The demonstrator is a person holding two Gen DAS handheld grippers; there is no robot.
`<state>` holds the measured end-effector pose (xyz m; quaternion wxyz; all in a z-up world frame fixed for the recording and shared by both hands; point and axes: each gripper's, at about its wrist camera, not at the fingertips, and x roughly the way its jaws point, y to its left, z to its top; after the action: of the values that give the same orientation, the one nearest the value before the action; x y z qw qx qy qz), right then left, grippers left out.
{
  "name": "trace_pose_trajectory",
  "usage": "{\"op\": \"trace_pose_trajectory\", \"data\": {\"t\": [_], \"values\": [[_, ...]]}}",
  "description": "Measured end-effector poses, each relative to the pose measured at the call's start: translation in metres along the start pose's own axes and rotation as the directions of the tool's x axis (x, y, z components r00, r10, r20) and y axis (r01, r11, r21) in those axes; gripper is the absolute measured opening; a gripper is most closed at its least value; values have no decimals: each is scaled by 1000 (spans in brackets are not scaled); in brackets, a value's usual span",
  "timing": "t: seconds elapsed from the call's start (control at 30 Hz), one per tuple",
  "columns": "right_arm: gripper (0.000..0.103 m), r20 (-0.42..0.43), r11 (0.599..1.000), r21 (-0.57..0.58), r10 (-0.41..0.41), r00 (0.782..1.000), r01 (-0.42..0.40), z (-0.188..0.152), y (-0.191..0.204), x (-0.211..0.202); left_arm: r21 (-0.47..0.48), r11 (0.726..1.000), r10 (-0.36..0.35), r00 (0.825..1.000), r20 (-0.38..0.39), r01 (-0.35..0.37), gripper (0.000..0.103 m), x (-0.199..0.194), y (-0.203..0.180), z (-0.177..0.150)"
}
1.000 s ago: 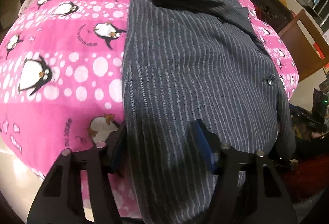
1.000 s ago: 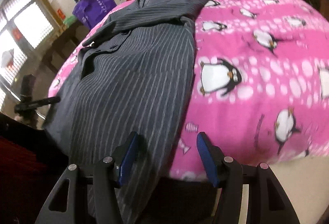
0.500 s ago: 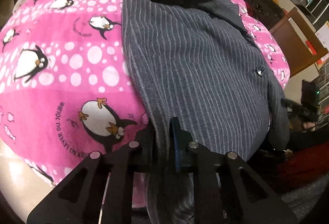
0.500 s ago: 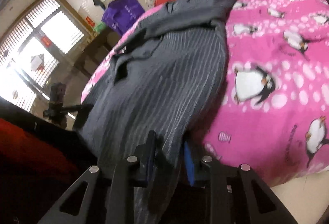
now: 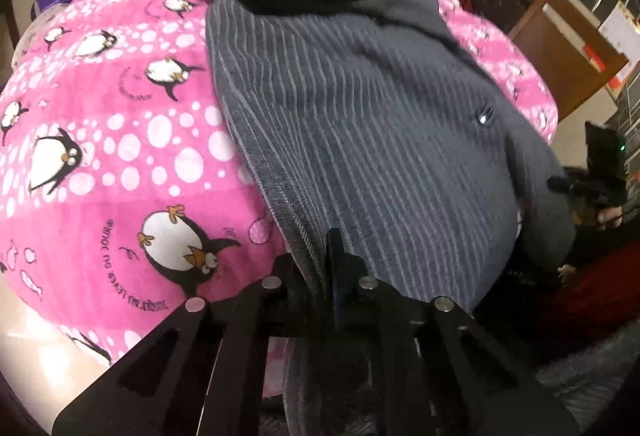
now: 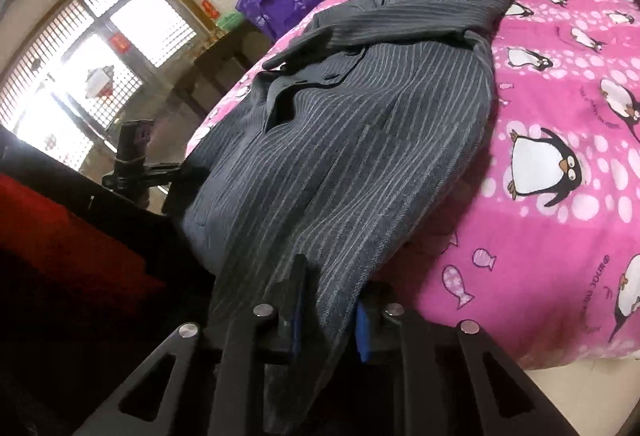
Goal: Fold large clothes
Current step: 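Lift the held hem with both grippers, fold it over the collar, then open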
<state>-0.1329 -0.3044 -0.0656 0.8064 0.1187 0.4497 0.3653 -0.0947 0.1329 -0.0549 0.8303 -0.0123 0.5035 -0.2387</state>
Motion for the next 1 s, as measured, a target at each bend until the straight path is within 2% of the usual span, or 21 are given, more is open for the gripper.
{"op": "trace_pose_trajectory", "data": {"t": [0.1, 0.2, 0.27, 0.3, 0.37, 0.4, 0.43, 0.47, 0.53, 0.6, 0.67, 0.77, 0.83, 0.9, 1.0], "values": [[18, 34, 1000, 9, 23, 999, -24, -1, -3, -6, -18, 999, -36, 999, 17, 37, 6, -3, 5, -1], [18, 63, 1000, 7, 22, 998, -23, 1, -3, 0, -36, 996, -87, 996, -8, 86, 9, 8, 9, 0], [19, 33, 999, 25, 45, 998, -46, 1, -4, 9, -33, 996, -86, 996, -33, 85, 19, 15, 6, 1], [19, 19, 998, 27, 52, 998, -52, 1, -5, 11, -28, 996, -89, 995, -41, 88, 21, 16, 4, 1], [21, 3, 998, 13, 63, 998, -63, 1, -4, 10, -25, 996, -89, 995, -36, 88, 21, 14, 2, 2], [19, 6, 998, -2, 70, 998, -70, 3, -3, 7, -35, 995, -90, 996, -30, 89, 15, 12, 2, 3], [12, 25, 997, -6, 80, 997, -80, 6, -4, 1, -57, 995, -87, 996, 0, 87, 4, 5, 6, 7], [7, 59, 996, 3, 93, 994, -93, 12, -6, -6, -73, 992, -105, 994, 36, 107, 4, -2, 9, 11], [6, 155, 994, 18, 106, 982, -110, 26, -11, -22, -96, 984, -136, 980, 146, 151, 4, -20, 14, 25], [5, 251, 997, 19, 63, 966, -70, 48, -15, -37, -98, 987, -103, 965, 243, 130, 4, -31, 13, 45], [5, 329, 999, 19, -33, 944, 28, 70, -17, -48, -145, 984, -50, 947, 316, 101, 4, -34, 19, 63], [5, 411, 976, 52, -212, 887, 210, 108, -24, -52, -290, 946, -7, 904, 427, 144, 4, -30, 39, 98], [5, 451, 968, 93, -248, 858, 231, 134, -33, -46, -345, 924, 20, 881, 473, 164, 4, -26, 44, 123], [5, 478, 958, 160, -287, 830, 239, 162, -46, -39, -373, 916, 66, 864, 499, 146, 4, -23, 47, 150], [5, 486, 935, 242, -347, 802, 258, 201, -62, -27, -410, 904, 116, 849, 516, 125, 4, -19, 54, 192]]}}
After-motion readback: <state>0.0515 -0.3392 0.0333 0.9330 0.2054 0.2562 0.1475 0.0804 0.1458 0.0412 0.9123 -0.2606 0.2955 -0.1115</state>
